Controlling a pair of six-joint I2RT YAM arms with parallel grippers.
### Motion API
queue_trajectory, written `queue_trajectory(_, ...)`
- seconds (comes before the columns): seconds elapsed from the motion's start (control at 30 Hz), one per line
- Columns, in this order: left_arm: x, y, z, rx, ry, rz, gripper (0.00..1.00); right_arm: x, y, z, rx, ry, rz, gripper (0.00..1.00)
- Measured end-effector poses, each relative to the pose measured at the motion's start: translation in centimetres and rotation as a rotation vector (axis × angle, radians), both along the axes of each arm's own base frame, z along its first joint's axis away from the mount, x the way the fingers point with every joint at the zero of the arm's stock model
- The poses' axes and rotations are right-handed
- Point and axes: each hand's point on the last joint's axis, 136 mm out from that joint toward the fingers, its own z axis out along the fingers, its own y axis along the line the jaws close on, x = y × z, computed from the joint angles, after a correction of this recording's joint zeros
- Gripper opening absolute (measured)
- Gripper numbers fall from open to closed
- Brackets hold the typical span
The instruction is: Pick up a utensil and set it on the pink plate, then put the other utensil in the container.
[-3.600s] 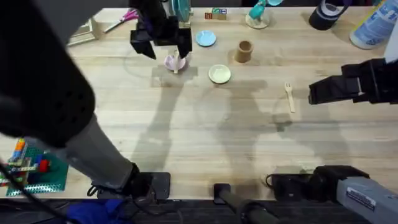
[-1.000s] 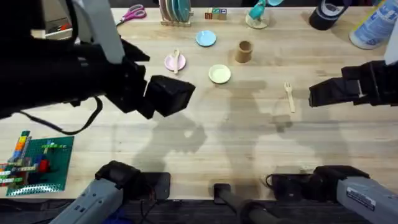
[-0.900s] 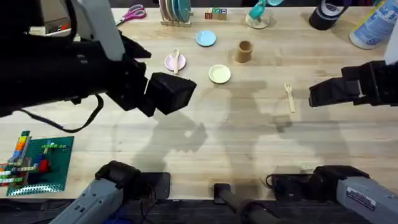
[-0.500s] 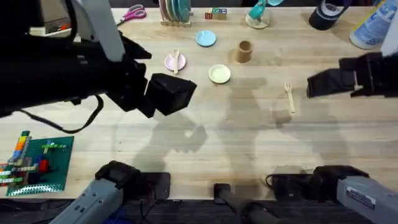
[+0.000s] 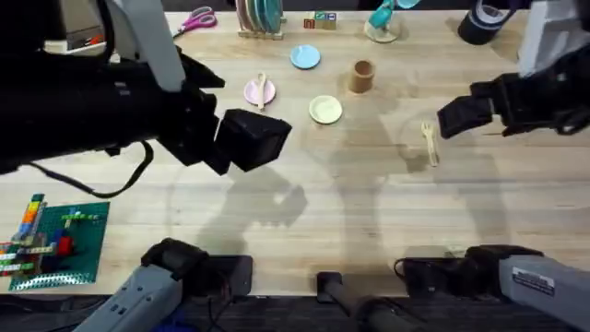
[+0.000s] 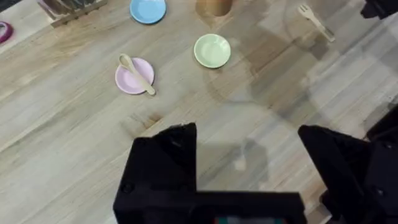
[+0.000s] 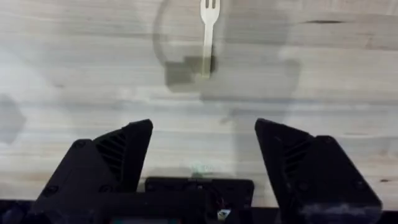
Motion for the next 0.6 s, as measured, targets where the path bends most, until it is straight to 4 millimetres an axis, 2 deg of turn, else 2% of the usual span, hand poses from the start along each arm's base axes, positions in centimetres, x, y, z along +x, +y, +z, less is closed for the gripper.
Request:
queue_trajectory(0.33, 0.0, 0.0, 0.0, 0.000, 0.000, 0.000, 0.995, 2.0, -0.2, -5.0, -0.011, -0.047, -0.006, 0.998)
queue_trajectory(0.47, 0.0, 0.0, 0.0, 0.000, 0.000, 0.000, 0.995, 1.3, -0.2, -7.2, -0.013, -0.024, -0.007, 0.998)
queue_trajectory(0.6, 0.0, 0.0, 0.0, 0.000, 0.000, 0.000, 0.995, 1.6, -0.3, -7.9, -0.014, -0.036, -0.007, 0.998)
